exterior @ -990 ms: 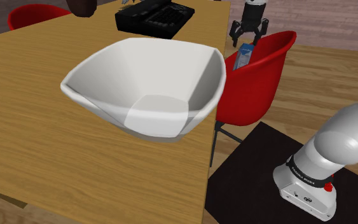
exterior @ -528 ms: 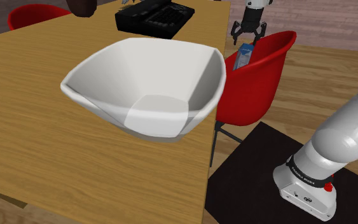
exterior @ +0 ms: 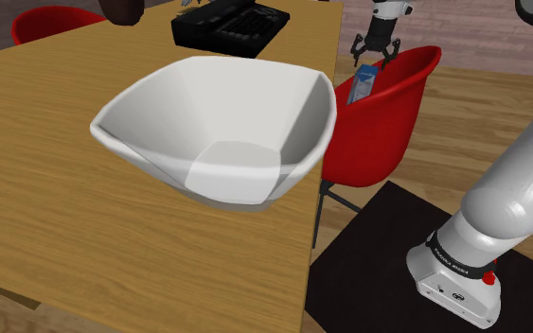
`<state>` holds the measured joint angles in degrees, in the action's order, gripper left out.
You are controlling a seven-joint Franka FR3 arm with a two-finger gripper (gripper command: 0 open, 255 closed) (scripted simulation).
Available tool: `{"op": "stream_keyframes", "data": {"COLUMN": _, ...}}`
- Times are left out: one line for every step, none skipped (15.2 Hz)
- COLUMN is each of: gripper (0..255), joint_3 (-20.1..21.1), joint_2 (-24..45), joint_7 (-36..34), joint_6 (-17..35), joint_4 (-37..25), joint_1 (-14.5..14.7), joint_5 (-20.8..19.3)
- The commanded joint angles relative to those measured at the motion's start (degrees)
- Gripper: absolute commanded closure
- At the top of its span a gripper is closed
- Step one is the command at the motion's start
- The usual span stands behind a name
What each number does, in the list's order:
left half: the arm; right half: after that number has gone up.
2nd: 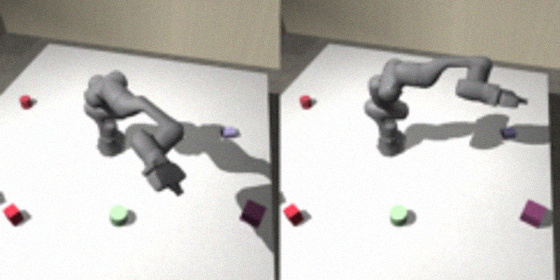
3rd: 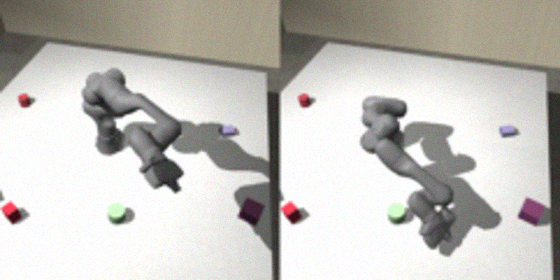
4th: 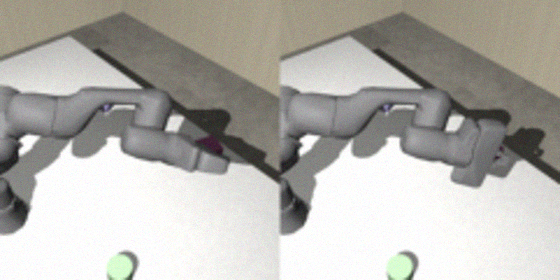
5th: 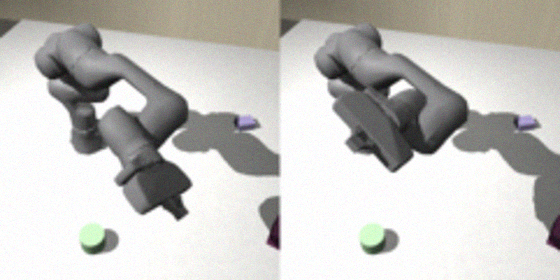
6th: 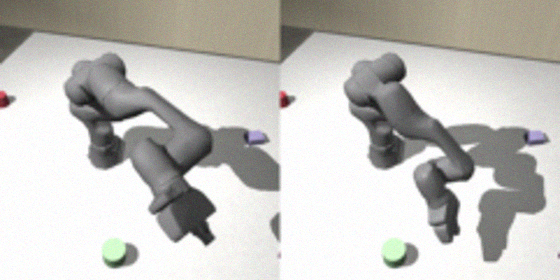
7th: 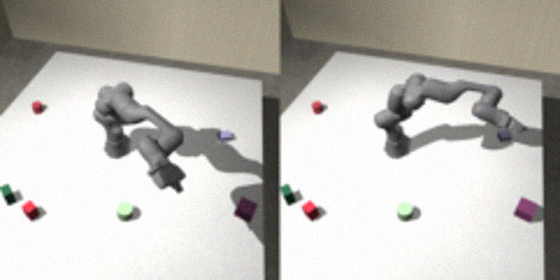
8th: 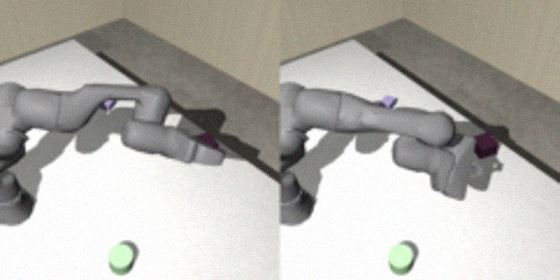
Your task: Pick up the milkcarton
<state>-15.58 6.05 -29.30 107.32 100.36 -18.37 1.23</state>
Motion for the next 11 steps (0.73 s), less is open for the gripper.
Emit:
{"op": "stream_keyframes", "data": {"gripper": 0, "joint_3": -0.08, "joint_2": 0.39, "joint_7": -0.06, "joint_6": 1.49, "joint_4": 1.08, "joint_1": -0.11, "joint_5": 0.18}}
{"op": "stream_keyframes", "data": {"gripper": 0, "joint_3": -0.07, "joint_2": 0.5, "joint_7": -0.04, "joint_6": 2.24, "joint_4": 1.72, "joint_1": -0.11, "joint_5": 0.21}}
{"op": "stream_keyframes", "data": {"gripper": 0, "joint_3": -0.07, "joint_2": 0.61, "joint_7": -0.02, "joint_6": 2.98, "joint_4": 2.36, "joint_1": -0.11, "joint_5": 0.25}}
{"op": "stream_keyframes", "data": {"gripper": 0, "joint_3": -0.06, "joint_2": 0.74, "joint_7": 0.01, "joint_6": 3.72, "joint_4": 2.97, "joint_1": -0.11, "joint_5": 0.29}}
{"op": "stream_keyframes", "data": {"gripper": 0, "joint_3": -0.05, "joint_2": 0.96, "joint_7": 0.06, "joint_6": 4.88, "joint_4": 3.92, "joint_1": -0.12, "joint_5": 0.37}}
{"op": "stream_keyframes", "data": {"gripper": 0, "joint_3": -0.05, "joint_2": 0.95, "joint_7": 0.05, "joint_6": 4.88, "joint_4": 3.93, "joint_1": -0.12, "joint_5": 0.37}}
{"op": "stream_keyframes", "data": {"gripper": 0, "joint_3": -0.05, "joint_2": 0.96, "joint_7": 0.06, "joint_6": 4.88, "joint_4": 3.92, "joint_1": -0.12, "joint_5": 0.37}}
{"op": "stream_keyframes", "data": {"gripper": 255, "joint_3": -0.07, "joint_2": 1.03, "joint_7": 0.12, "joint_6": 4.89, "joint_4": 3.87, "joint_1": -0.15, "joint_5": 0.39}}
{"op": "stream_keyframes", "data": {"gripper": 255, "joint_3": -0.07, "joint_2": 1.01, "joint_7": 0.11, "joint_6": 4.9, "joint_4": 3.89, "joint_1": -0.15, "joint_5": 0.39}}
{"op": "stream_keyframes", "data": {"gripper": 255, "joint_3": -0.07, "joint_2": 1.04, "joint_7": 0.11, "joint_6": 4.89, "joint_4": 3.86, "joint_1": -0.15, "joint_5": 0.4}}
{"op": "stream_keyframes", "data": {"gripper": 255, "joint_3": -0.06, "joint_2": 1.03, "joint_7": 0.1, "joint_6": 4.9, "joint_4": 3.88, "joint_1": -0.14, "joint_5": 0.39}}
